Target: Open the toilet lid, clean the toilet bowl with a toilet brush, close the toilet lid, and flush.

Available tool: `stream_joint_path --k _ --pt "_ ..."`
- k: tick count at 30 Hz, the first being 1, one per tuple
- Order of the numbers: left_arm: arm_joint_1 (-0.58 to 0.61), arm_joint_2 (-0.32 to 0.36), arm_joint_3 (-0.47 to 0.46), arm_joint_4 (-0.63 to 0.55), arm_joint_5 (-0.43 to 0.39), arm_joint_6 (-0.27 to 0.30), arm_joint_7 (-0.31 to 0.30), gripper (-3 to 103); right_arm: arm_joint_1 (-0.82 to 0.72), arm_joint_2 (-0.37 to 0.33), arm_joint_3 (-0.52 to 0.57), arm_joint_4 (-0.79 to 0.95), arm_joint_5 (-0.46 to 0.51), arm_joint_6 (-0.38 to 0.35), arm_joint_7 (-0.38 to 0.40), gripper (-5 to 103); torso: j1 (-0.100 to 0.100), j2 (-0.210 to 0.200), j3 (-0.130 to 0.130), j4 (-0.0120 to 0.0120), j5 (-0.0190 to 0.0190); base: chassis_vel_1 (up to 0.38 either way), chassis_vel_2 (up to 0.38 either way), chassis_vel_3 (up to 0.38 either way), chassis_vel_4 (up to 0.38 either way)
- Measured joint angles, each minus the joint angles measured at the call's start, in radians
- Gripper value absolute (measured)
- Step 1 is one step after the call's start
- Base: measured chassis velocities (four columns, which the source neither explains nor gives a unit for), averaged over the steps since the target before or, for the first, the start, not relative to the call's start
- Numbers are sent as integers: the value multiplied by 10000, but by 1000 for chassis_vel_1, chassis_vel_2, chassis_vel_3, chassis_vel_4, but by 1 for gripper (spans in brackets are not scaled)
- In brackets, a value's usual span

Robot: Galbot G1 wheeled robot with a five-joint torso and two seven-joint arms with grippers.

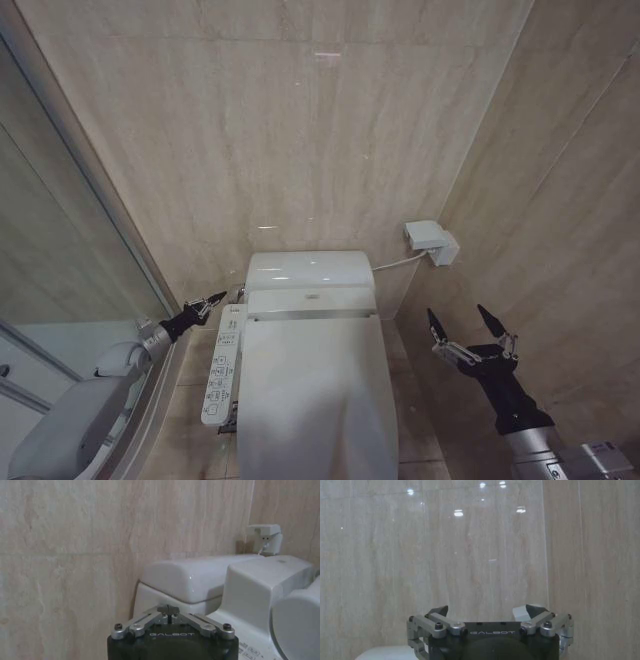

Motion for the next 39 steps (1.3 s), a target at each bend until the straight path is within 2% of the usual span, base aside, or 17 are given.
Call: stream_joint_path --k 20,32,39 --pt "-409 -515 202 1186 171 -153 493 0 0 -1 0 0 0 0 0 100 0 0 0 0 1 0 0 0 0" --pt "-749 -1053 105 2216 316 -307 776 0 0 0 0 0 0 0 0 100 0 0 -1 5 5 0 0 0 0" --pt "-850 -1331 26 2649 386 -440 801 0 0 0 -1 1 0 0 0 100 1 0 1 -5 -3 0 0 0 0"
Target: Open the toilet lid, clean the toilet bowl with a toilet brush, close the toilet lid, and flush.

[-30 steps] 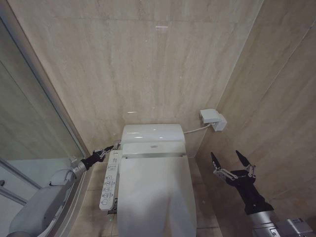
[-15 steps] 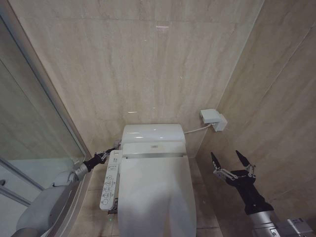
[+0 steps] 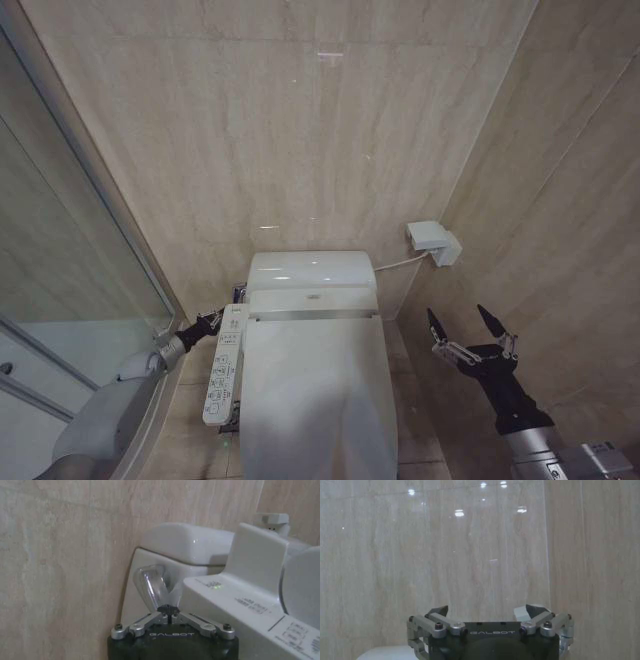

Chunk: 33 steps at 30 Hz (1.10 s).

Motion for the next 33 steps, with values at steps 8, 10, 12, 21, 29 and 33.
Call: stream_joint_path --k 8,10,12,21,29,33 --pt "219 -20 -532 -219 -495 -62 -680 0 0 0 0 0 0 0 -1 100 0 0 0 6 1 0 0 0 0" --pt "392 21 -650 -547 -664 1 -854 0 0 0 0 0 0 0 0 100 0 0 0 5 1 0 0 0 0" --pt "902 148 -930 -1434 -1098 82 -1309 0 0 0 0 0 0 0 0 100 0 0 -1 5 4 0 0 0 0" --pt "2471 270 -1664 -4830 -1189 -510 -5491 0 0 0 0 0 0 0 -1 100 -1 0 -1 2 4 0 0 0 0" --pt "4289 494 -2734 -8461 332 1189 -9634 0 0 -1 0 0 0 1 -1 100 -1 0 -2 6 6 0 0 0 0" --pt "5518 485 -3436 -10190 515 2210 -11000 0 0 0 -1 0 0 1 -1 100 -1 1 -2 7 6 0 0 0 0"
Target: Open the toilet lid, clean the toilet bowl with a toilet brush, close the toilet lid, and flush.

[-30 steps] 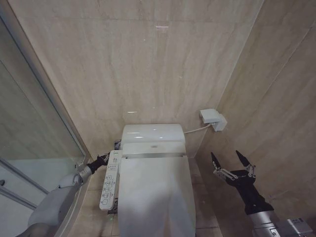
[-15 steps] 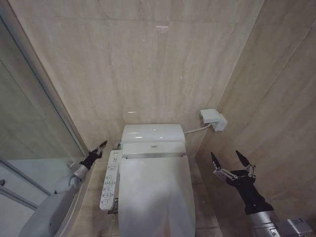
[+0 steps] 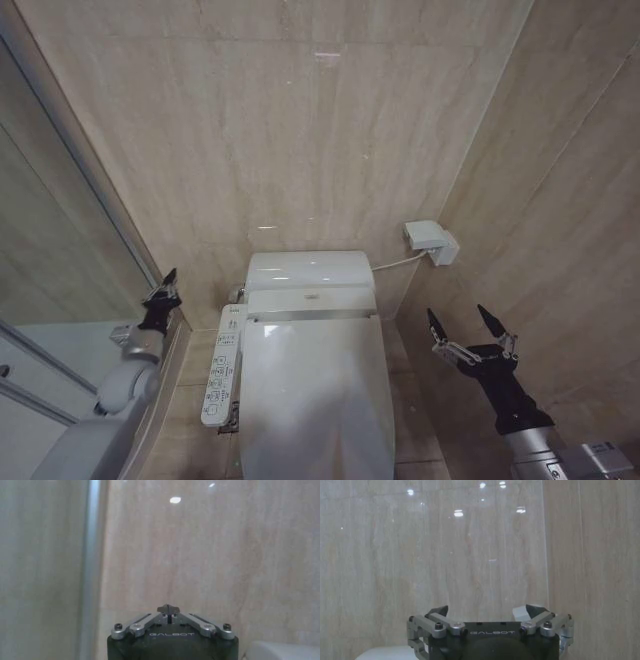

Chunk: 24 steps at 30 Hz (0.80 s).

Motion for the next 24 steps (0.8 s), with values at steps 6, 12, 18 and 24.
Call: stream_joint_path --k 6,12,18,24 --pt "1530 -374 -1045 -1886 97 739 -591 -1 0 0 0 0 0 0 0 100 0 0 0 -2 -1 0 0 0 0" --pt "2856 -1019 -2088 -3283 415 1295 -621 26 0 0 0 0 0 0 0 100 0 0 0 -2 -1 0 0 0 0" --pt "4839 -1945 -2860 -4884 1057 1551 -503 54 0 -1 0 0 0 0 1 100 -1 0 0 0 -1 0 0 0 0" --pt "5921 -2476 -2978 -6155 1472 1620 -512 81 0 0 1 0 0 0 1 100 0 1 0 -3 0 0 0 0 0"
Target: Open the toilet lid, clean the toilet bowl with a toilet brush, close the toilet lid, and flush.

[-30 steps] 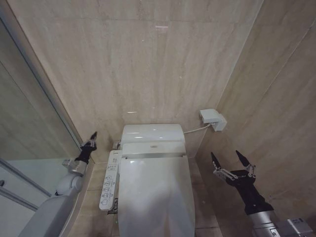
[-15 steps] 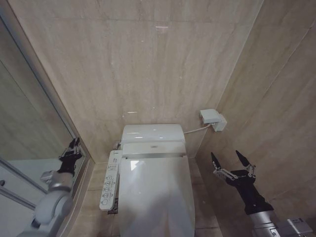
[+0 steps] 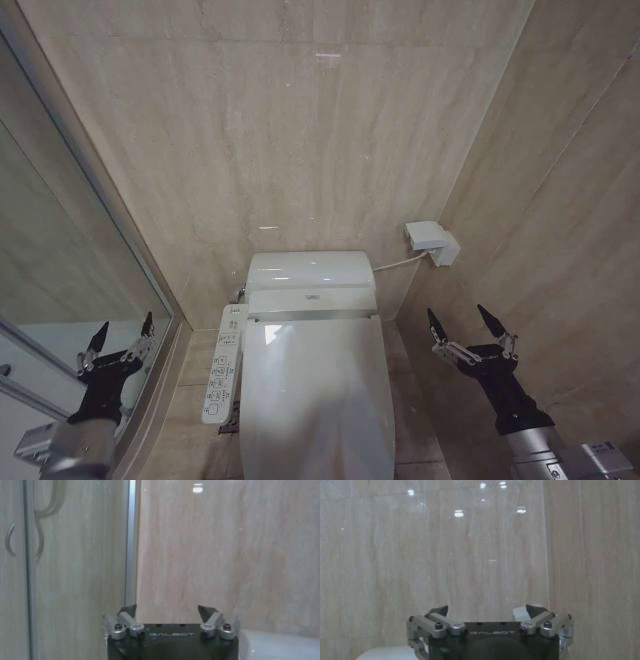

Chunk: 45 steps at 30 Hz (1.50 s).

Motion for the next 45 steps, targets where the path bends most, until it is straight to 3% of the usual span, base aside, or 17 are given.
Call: stream_joint_path --k 6,7,19,29,33,38,41,45 --pt "428 -183 23 -494 316 6 44 81 0 0 0 0 0 0 0 100 0 0 0 0 -2 0 0 0 0" --pt "524 -199 27 -604 386 5 82 100 0 0 0 0 0 0 0 100 0 0 1 2 -2 0 0 0 0" --pt "1407 -439 461 -1721 858 -56 -80 100 0 0 0 0 0 0 0 100 1 -1 1 2 -1 0 0 0 0" --pt "1869 -618 427 -1797 934 -3 -415 100 0 0 0 0 0 0 0 100 2 -2 1 1 -2 0 0 0 0" --pt "2176 -765 790 -1793 1137 -249 -437 100 0 0 -1 0 0 0 0 100 1 -1 1 2 -2 0 0 0 0" --pt "2429 -800 770 -1781 1527 -439 384 100 0 0 -1 0 0 0 0 100 1 -2 1 1 -2 0 0 0 0" --pt "2512 -796 332 -1770 1462 -363 1662 100 0 0 0 0 0 0 0 100 1 -1 1 1 -2 0 0 0 0" --pt "2385 -784 10 -1763 1344 -291 2160 100 0 0 0 0 0 0 0 100 1 -1 1 0 -2 0 0 0 0"
